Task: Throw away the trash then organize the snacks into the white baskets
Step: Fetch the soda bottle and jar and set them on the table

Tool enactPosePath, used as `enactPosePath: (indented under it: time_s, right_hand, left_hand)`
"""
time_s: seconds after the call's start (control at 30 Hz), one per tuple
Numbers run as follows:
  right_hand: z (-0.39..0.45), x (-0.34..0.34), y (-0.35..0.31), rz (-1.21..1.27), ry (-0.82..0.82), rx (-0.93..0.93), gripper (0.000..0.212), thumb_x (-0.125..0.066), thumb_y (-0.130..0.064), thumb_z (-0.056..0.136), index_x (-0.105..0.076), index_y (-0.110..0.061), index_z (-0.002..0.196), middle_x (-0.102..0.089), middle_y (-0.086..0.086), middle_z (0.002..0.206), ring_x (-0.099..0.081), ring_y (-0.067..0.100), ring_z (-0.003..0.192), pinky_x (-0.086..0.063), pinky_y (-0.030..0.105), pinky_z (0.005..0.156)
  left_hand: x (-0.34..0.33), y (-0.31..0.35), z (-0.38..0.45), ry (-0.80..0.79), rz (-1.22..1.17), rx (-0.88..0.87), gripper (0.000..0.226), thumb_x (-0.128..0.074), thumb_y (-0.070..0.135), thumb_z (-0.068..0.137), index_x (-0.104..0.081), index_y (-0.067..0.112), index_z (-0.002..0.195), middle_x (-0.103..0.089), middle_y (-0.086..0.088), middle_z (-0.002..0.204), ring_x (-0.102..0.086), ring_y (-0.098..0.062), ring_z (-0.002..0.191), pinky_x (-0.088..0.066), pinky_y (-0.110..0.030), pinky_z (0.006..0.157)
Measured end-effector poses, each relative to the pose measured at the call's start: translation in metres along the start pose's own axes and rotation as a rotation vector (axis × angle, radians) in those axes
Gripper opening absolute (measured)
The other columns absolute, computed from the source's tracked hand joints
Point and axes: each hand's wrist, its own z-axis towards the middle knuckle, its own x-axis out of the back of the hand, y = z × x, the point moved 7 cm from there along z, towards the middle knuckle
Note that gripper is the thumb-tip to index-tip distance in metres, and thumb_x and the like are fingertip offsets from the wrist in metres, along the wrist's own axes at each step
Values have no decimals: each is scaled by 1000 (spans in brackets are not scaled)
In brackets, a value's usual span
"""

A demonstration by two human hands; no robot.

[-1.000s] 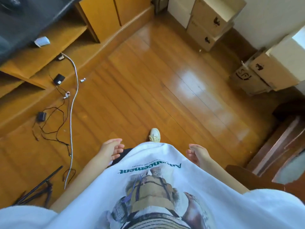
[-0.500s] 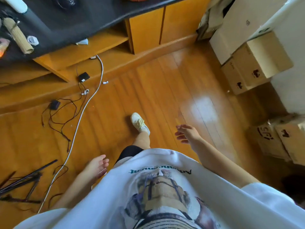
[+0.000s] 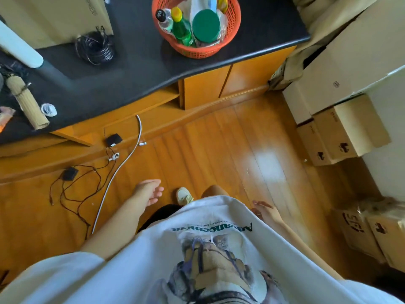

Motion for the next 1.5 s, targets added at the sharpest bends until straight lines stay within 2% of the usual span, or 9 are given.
enactPosePath:
  time_s: [0.27, 0.43, 0.63, 0.77, 0.9, 1.07, 1.2, 1.33, 1.5]
  right_hand:
    - [43, -16, -89, -9, 37, -50, 20, -49, -6, 94, -59, -6, 111, -58, 8, 67, -54, 18, 56, -44, 26, 53]
    - [80, -40, -192, -17, -16, -44, 13, -47, -5, 92, -55, -9, 83, -58, -2, 39, -56, 15, 43, -43, 25, 50]
    - [106, -78, -329, -108, -79, 40, 12, -48, -8, 92, -60, -9, 91, -57, 7, 67, -50, 16, 55, -38, 25, 54]
    - [118, -112, -415, -256, -135, 192, 27, -47, -4, 90, -59, -3, 114, -56, 7, 68, -48, 17, 57, -34, 23, 53]
    - [128, -139, -495, -548, -42, 518, 50, -66, -5, 79, -51, -10, 126, -57, 10, 103, -54, 21, 84, -42, 24, 61]
    - [125, -177, -557, -922, -18, 885, 94, -77, -11, 67, -24, -23, 144, -33, 6, 145, -38, 25, 130, -42, 41, 98]
    - [133, -201, -575, -1094, -55, 956, 111, -84, -15, 61, -14, -30, 146, -21, -3, 153, -28, 24, 139, -40, 47, 104]
    - [154, -207, -577, -1133, -129, 945, 126, -90, -20, 51, -6, -39, 143, -16, -7, 156, -26, 22, 140, -36, 47, 106]
    - [162, -207, -575, -1072, -164, 1069, 126, -90, -26, 47, -5, -43, 139, -35, -6, 147, -36, 20, 134, -39, 46, 103]
  left_hand:
    - [-51, 109, 26, -112, 82, -73, 26, -44, 13, 95, -60, 10, 115, -60, 0, 75, -52, -11, 64, -41, -23, 60]
    - [-44, 162, 52, -47, 3, -5, 29, -40, 11, 97, -56, 6, 121, -57, -1, 74, -50, -12, 62, -37, -23, 56]
    - [-14, 215, 80, 75, -123, 76, 29, -45, 17, 97, -57, 6, 121, -58, -2, 80, -53, -13, 69, -40, -25, 62]
    - [-5, 253, 96, 137, -239, 65, 27, -48, 15, 95, -58, 6, 119, -59, -3, 78, -54, -14, 68, -42, -26, 61]
    - [-23, 327, 108, 93, -307, -58, 27, -55, 4, 90, -58, 7, 116, -60, -3, 77, -62, -6, 54, -43, -21, 56]
    - [-69, 415, 114, -112, -212, -263, 52, -58, 0, 87, -43, 18, 134, -54, -2, 118, -53, -18, 110, -42, -34, 86]
    - [-93, 445, 127, -116, -269, -320, 58, -63, -5, 81, -42, 16, 131, -57, 0, 107, -54, -14, 97, -44, -29, 75]
    - [-93, 454, 140, 35, -174, -491, 62, -76, -4, 69, -44, 16, 118, -55, -5, 116, -53, -17, 105, -46, -30, 85]
    - [-96, 452, 145, 156, -207, -592, 64, -83, 7, 59, -47, 34, 105, -54, -13, 124, -55, -25, 113, -48, -41, 96]
